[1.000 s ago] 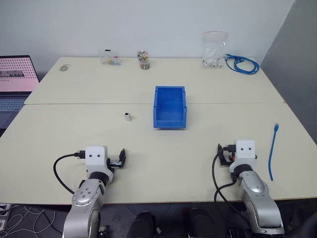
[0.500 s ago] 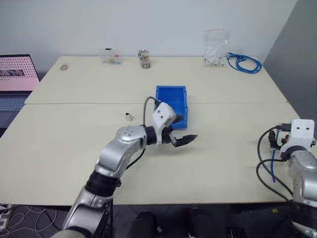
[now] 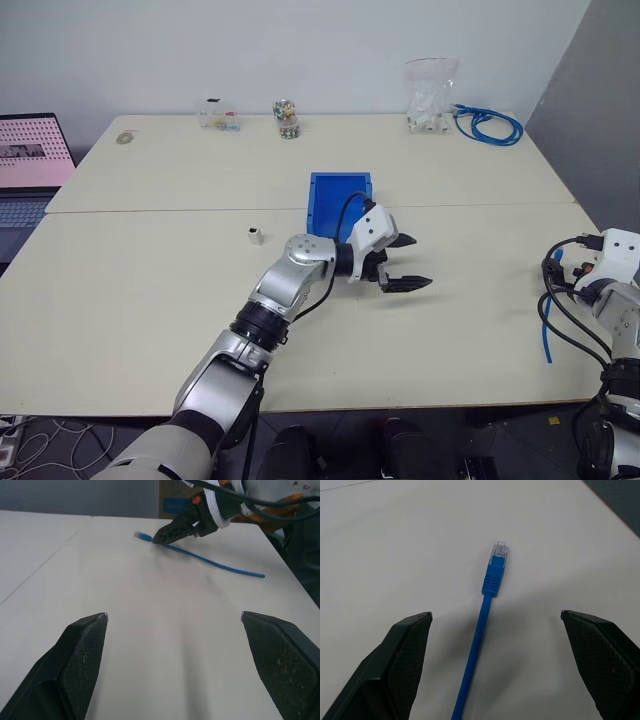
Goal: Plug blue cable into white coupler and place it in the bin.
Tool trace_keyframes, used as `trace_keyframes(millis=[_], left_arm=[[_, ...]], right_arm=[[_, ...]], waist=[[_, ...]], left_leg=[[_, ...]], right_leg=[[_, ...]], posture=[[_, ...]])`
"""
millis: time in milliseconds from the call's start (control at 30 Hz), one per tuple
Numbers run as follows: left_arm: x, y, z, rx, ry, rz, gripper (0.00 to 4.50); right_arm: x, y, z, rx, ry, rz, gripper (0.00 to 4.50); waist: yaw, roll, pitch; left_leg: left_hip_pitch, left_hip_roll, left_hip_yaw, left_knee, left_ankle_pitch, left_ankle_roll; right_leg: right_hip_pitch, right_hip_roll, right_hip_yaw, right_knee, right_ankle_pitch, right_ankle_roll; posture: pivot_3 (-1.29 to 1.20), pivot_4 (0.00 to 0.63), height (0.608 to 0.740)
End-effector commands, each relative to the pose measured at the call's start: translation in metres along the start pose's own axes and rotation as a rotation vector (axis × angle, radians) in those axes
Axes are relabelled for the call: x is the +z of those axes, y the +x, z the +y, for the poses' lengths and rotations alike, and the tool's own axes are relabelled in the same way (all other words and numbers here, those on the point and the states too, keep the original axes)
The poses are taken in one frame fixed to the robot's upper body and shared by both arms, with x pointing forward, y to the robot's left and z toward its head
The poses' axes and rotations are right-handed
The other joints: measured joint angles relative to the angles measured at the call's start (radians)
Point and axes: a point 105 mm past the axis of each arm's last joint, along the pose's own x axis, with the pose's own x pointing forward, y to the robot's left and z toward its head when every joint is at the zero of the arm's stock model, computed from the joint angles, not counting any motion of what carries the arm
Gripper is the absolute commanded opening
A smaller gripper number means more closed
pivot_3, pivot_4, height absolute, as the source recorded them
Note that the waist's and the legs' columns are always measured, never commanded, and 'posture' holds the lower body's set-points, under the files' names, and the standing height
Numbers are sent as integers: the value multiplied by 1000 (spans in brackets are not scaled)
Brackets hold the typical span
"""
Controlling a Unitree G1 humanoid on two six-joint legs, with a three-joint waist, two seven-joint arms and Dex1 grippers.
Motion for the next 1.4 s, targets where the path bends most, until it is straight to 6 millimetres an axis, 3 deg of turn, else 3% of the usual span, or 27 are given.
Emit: trace_keyframes(millis=[33, 133, 267, 567, 767, 1033, 1100, 1167, 1333, 1400], left_arm=[[12, -8, -3, 2, 49, -31, 4500], [12, -10, -1, 21, 49, -29, 4500], [15, -9, -1, 24, 49, -35, 4500], [13, -10, -3, 25, 56, -27, 4500], [14, -11, -2, 28, 56, -25, 4500], [14, -13, -4, 14, 54, -20, 4500], [13, -18, -6, 10, 61, -15, 4500], [8, -43, -15, 0, 74, 8, 4500], [-13, -101, -49, 64, 52, 68, 4500], [-17, -120, -58, 164, 19, 53, 4500]], right_arm=[[-2, 0, 1, 7, 69, 25, 4379], [-11, 1, 6, 25, 95, 57, 4379], [-18, 1, 10, 39, 73, 77, 3623], [-31, 1, 11, 50, -1, 98, 1338], [-34, 2, 7, 40, -4, 100, 106], [-30, 1, 10, 59, -44, 91, 43], [-19, -7, 31, 187, -128, 50, 43], [1, -30, 65, 435, -359, -23, 43], [13, -84, 124, 886, -658, -51, 43], [10, -97, 136, 1002, -821, -44, 43]], waist=[[0, 0, 0], [2, 0, 0], [0, 0, 0], [-2, 0, 0], [-1, -1, 0], [-1, -1, 0], [-1, -1, 0], [-4, -1, 0], [-26, 5, 3], [-24, 2, 5]], left_leg=[[0, 0, 0, 0, 0, 0], [0, 0, 0, 1, 0, 0], [0, 0, 0, 1, 0, 0], [1, 0, 0, 1, 0, 0], [1, 0, 0, 1, 0, 0], [1, 0, 0, 1, 0, 0], [1, 0, 0, 1, 0, 0], [1, 0, 0, 1, 0, 0], [7, 1, -6, -4, 0, 0], [11, 1, -6, -7, 0, 0]], right_leg=[[0, 0, 0, 0, 0, 0], [0, -1, 0, 0, 1, 2], [1, -1, 0, 0, 1, 2], [1, 1, 0, 0, 1, 2], [1, 1, 0, 0, 1, 2], [1, 1, 0, 0, 1, 2], [1, 1, 0, 0, 1, 2], [1, 1, 1, 0, 1, 2], [-1, 3, 15, 1, 0, 1], [0, 2, 19, 0, 0, 2]], posture=[[0, 150, 740], [0, 150, 740], [0, 150, 740], [0, 150, 740], [0, 150, 740], [0, 150, 740], [0, 150, 740], [0, 150, 740], [0, 150, 740], [0, 150, 740]])
